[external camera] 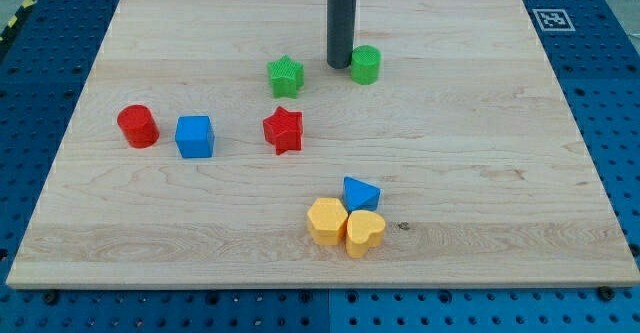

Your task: Push the green circle left a bit

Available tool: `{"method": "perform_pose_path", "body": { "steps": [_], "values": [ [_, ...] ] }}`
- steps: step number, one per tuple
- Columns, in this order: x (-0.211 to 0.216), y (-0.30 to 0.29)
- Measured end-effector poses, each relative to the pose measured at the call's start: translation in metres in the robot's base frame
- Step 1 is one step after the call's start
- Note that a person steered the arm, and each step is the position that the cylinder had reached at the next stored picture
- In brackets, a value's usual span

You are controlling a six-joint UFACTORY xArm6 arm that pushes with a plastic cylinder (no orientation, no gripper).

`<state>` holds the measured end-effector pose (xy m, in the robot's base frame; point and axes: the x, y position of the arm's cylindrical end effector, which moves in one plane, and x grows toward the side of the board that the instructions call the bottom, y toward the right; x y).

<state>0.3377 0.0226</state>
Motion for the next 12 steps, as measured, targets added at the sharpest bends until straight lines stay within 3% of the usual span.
{"method": "perform_pose_path", "body": {
  "steps": [1, 3, 4, 5, 7, 10, 12],
  "values": [
    [-0.001, 0.001],
    [-0.06, 0.003],
    [-0.061, 0.022],
    [-0.057, 0.052],
    [-0.006, 0.091],
    [-0.001, 0.093],
    [0.029, 0.103]
  ]
}}
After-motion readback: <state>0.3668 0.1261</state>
